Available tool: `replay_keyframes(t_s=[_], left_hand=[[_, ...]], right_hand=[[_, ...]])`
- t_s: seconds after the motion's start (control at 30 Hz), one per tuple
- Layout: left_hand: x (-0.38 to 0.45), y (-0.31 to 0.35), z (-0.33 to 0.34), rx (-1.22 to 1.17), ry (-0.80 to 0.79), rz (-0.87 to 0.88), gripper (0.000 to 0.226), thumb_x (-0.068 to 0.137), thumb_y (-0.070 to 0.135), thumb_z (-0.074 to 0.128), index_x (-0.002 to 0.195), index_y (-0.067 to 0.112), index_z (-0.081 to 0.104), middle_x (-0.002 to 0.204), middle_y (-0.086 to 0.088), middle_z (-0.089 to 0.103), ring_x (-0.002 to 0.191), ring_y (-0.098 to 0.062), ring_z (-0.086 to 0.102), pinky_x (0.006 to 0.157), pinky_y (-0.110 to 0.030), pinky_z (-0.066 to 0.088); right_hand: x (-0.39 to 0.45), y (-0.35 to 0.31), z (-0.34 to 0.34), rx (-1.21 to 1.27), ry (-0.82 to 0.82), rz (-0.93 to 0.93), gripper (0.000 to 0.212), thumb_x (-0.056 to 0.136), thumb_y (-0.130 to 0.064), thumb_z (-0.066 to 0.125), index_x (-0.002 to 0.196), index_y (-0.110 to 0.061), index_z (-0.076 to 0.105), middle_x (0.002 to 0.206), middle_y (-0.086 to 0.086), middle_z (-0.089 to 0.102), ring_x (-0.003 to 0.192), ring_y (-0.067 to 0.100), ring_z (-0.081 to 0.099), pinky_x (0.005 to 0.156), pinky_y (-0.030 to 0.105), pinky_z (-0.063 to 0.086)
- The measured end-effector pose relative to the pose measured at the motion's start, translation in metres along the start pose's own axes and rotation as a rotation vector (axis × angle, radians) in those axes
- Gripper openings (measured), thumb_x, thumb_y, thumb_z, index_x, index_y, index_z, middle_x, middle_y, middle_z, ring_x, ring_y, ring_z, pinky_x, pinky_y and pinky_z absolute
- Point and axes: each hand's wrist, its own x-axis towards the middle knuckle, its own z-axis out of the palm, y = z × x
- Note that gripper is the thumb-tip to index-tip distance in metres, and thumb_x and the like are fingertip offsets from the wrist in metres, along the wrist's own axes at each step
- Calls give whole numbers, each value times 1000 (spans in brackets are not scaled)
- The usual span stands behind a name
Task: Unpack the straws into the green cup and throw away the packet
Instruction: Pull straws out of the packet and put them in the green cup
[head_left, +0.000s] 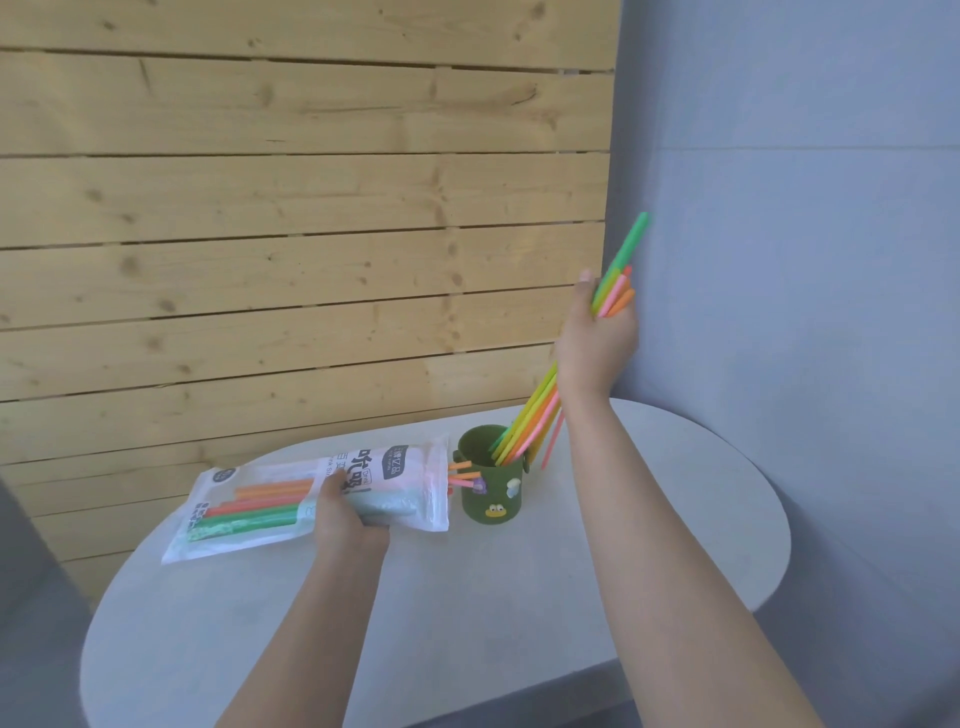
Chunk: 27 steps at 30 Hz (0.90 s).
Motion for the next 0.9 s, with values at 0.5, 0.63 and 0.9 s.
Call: replay_keyframes(t_s=[0.5, 0.63, 0.9], left_hand=[[0, -5, 4, -23, 12, -39, 3, 89, 17, 59, 91, 14, 58, 85, 0, 65, 72, -17, 63, 67, -32, 53], [-1, -5, 5, -36, 0, -44, 5, 90, 17, 58, 85, 15, 58, 83, 1, 65, 72, -16, 62, 70, -31, 52], [1, -4, 6, -32, -11, -50, 5, 91, 18, 58, 90, 14, 58, 86, -1, 65, 73, -18, 63, 68, -32, 53]], right_hand=[[-12, 12, 16, -222, -284, -37, 20, 87, -25, 62, 90, -18, 43, 73, 1, 59, 67, 25, 68, 59, 23, 51], [-13, 19, 17, -241, -260, -31, 20, 87, -24, 63, 87, -16, 45, 79, 9, 66, 70, 23, 69, 52, 16, 44], [-9, 26, 14, -195, -177, -8, 13, 89, -23, 60, 91, -12, 53, 75, 0, 62, 69, 24, 69, 61, 25, 53]])
